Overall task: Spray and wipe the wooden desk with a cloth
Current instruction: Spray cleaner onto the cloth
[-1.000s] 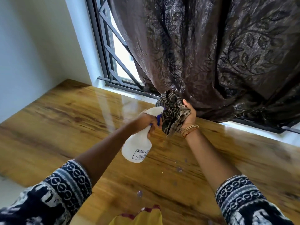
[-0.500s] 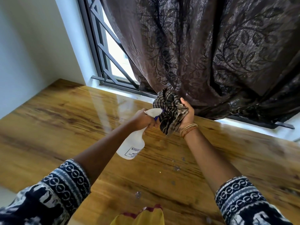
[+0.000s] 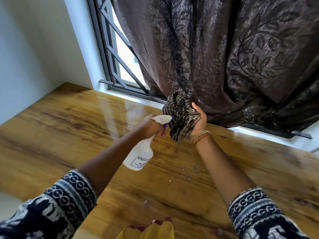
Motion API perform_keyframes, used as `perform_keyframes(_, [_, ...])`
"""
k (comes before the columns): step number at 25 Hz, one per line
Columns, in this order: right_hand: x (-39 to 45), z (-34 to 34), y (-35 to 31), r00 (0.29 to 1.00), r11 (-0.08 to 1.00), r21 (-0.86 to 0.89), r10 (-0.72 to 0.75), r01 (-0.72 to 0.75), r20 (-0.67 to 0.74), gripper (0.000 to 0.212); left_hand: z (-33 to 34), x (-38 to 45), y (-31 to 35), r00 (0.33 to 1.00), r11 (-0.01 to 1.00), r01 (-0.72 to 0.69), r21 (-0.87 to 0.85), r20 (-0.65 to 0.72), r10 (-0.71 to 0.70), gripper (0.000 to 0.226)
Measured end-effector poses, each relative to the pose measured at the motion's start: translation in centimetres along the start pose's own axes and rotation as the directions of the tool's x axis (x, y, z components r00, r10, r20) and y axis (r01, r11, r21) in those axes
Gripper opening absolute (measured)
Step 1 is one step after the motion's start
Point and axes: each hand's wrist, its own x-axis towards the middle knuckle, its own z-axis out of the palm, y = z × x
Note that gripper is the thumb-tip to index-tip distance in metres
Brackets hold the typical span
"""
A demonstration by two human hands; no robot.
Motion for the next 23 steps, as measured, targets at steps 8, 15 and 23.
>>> perform_keyframes(8, [-1.1, 1.1, 0.9, 0.998, 1.000, 0.027, 0.009, -0.011, 0.060, 0.042, -0.9, -1.7, -1.2, 0.998, 1.000, -0.011, -0.024, -0.066, 0.009, 0.033])
perform_keyframes(15, [0.2, 4.6, 6.0, 0.993, 0.996, 0.042, 0.071, -0.075, 0.096, 0.048, -7.1, -4.6, -6.6, 0.922, 0.982, -0.177, -0.063, -0.360, 0.143, 0.029])
perform_keyframes(23, [4.8, 11.4, 14.5, 0.993, 0.995, 0.037, 0.085, -0.089, 0.086, 0.042, -19.6, -3.9, -12.7, 0.829, 0.956, -0.272, -0.106, -0.531, 0.177, 0.031])
